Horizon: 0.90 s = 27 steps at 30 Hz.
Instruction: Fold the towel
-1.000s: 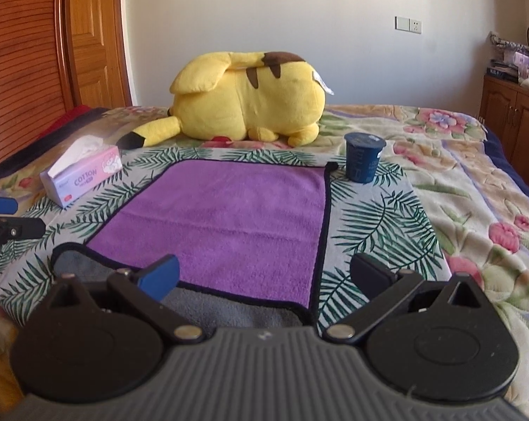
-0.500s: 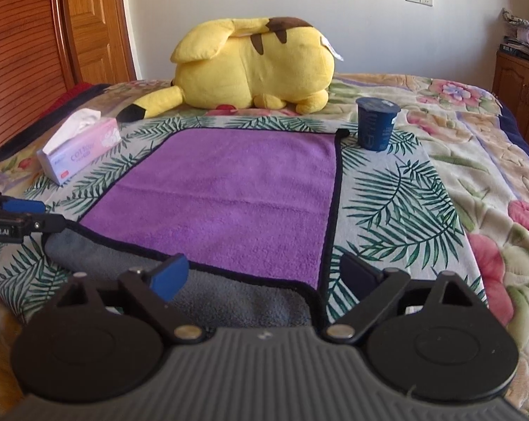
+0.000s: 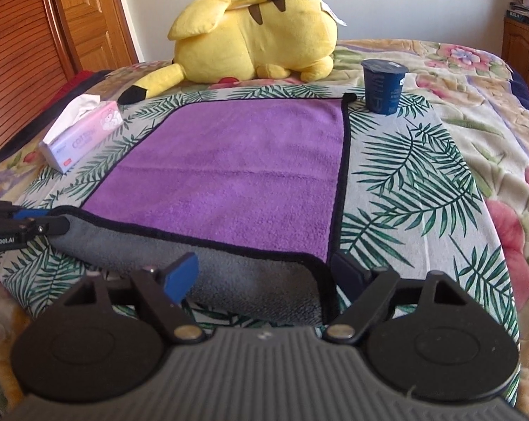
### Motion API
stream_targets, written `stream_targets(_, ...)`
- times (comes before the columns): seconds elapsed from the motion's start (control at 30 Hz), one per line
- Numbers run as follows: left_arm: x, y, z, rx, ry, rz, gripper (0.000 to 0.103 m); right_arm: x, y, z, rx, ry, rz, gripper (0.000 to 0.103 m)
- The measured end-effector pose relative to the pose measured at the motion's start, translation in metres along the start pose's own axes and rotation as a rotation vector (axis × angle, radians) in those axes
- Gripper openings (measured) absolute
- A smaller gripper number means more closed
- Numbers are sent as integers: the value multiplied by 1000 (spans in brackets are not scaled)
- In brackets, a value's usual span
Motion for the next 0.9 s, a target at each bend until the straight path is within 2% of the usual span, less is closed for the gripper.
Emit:
stream_targets(0.17, -1, -1, 1, -6, 1, -7, 2, -2, -4, 0, -24, 22, -17, 78)
stream_targets(0.33, -1, 0, 1, -3, -3, -6, 0, -2, -9, -1, -32, 45, -30, 68)
stream_targets(0.57, -3, 0, 2, -6, 4, -7, 0, -2, -22, -2, -73, 81, -55, 59)
stream_targets(0.63, -3, 0, 2, -5, 4, -6, 0, -2, -23, -2, -81, 85, -64, 53)
stream_targets(0.87, -3, 0, 3, -6, 4, -6, 0, -5, -25, 0, -77, 118, -67, 50)
stream_targets(0.9, -3, 0, 3, -6, 4, -5, 0, -4, -26, 0, -78, 116, -71, 47)
Point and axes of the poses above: each gripper's, at about its wrist camera, not at the fingertips, and x roughly against the way its jaws point, y to its left, z to its underside, the point moved 4 cm from there along -x, roughly the way its jaws point, and after that the axes turned 7 degrees about y, right-handed, at the moved point
